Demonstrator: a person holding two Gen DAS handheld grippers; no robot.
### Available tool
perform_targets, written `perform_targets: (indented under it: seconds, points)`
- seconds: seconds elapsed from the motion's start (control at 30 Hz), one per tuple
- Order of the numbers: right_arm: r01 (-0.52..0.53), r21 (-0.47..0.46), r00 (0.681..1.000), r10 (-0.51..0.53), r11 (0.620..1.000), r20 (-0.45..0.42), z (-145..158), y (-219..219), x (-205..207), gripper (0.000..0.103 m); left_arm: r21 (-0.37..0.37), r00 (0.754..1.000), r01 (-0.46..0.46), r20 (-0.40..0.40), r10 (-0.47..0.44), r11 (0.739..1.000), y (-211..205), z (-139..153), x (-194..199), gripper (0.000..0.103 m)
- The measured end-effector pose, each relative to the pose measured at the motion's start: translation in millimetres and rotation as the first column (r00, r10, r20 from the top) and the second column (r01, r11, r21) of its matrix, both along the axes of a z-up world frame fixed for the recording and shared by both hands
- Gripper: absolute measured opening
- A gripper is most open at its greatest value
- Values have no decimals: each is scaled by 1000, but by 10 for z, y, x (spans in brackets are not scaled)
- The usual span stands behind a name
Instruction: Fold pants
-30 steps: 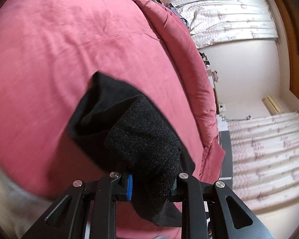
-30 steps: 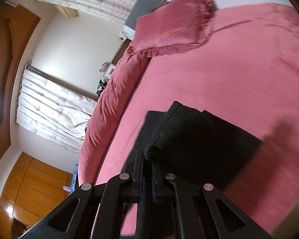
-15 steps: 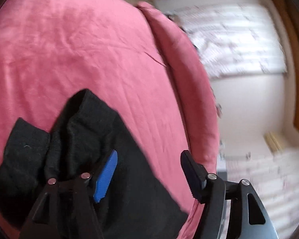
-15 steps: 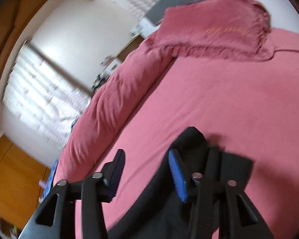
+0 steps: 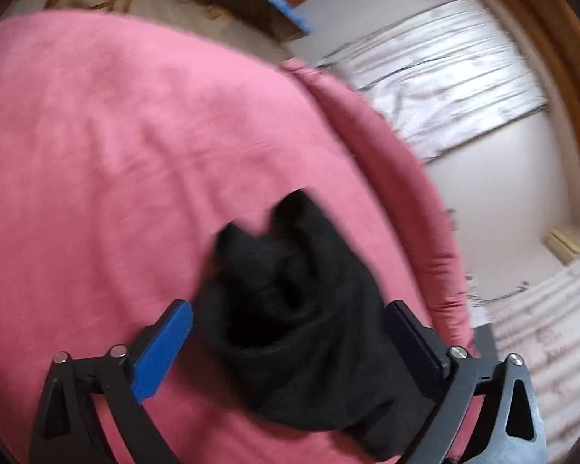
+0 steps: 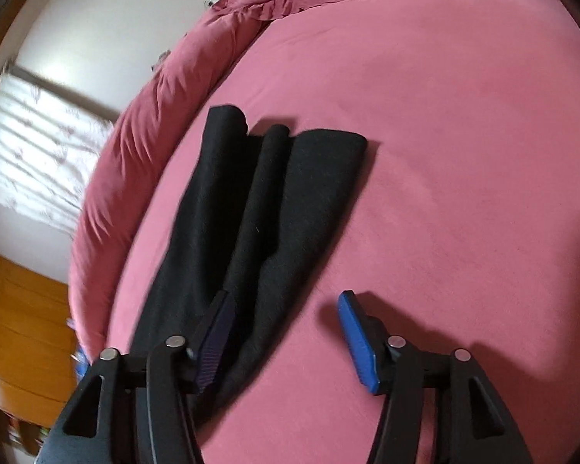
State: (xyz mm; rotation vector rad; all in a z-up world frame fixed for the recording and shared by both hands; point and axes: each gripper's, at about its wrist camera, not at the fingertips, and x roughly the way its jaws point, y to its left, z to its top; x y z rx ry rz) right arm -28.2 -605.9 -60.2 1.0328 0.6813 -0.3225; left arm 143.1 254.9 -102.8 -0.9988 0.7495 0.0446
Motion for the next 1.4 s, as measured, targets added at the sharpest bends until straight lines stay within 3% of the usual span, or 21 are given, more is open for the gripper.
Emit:
perform_targets:
  seconds: [0.1,0.2,0.23,0.3,0.33,0.37,0.4,0.43,0.47,0.6,0.87,1.03,1.13,1.17,1.2,1.27,1.4]
  points:
    - [38,14,999,-38,999,-23,-91,-53,224,59,-91,994,80,-71,-86,993,-74,-261,26,101]
    - [86,21,996,-87,996,8,-127,-85,331,61,-93,993,120,30,-117,988,-199,-240,40,103]
    - [98,20,995,-98,995,17,-141,-77,380,61,-87,991,131,30,-129,988,-258,-256,85,103]
    - [101,-1,995,-101,995,4,-140,-53,507,61,-32,991,132,-25,-133,991,-390,-306,195,103]
    - [95,-31,995,-96,995,-14,-131,-30,585,61,31,989,142,-48,-140,989,-471,-285,257,103]
    - [68,-67,997,-71,995,-36,-112,11,676,54,87,988,148,-64,-143,985,-527,-250,316,102]
    - [44,-97,997,-50,994,-57,-95,45,724,24,109,988,144,-74,-137,984,-553,-242,389,99]
    - [20,-106,997,-27,994,-67,-95,70,762,18,141,988,137,-94,-124,981,-569,-243,433,90]
    - [4,-96,998,-10,995,-69,-98,81,767,18,179,987,123,-120,-102,976,-559,-259,425,49]
    - [68,-87,998,-66,994,22,93,35,498,12,95,987,119,-122,-107,988,-312,-323,342,36]
    - [136,-56,988,-131,989,82,385,-32,-315,0,-54,983,169,-64,-172,984,-103,-116,-4,32]
    - [204,-93,976,-195,975,95,552,-173,-1109,0,-115,979,196,-41,-202,974,-23,47,-286,31]
    - [123,-96,992,-122,988,25,531,-176,-1305,12,-143,980,185,-43,-193,972,60,72,-391,31]
    - [62,-70,998,-60,996,26,486,-144,-1343,29,-146,981,181,-46,-190,973,68,62,-387,31]
    - [14,-32,1000,-13,999,25,436,-107,-1336,47,-148,981,176,-51,-185,973,66,46,-380,31]
    - [-37,13,999,37,999,6,335,-8,-1234,59,-157,985,150,-64,-161,976,55,30,-393,31]
    - [-102,33,992,99,994,77,235,185,-711,59,-155,986,131,-83,-145,979,38,25,-442,31]
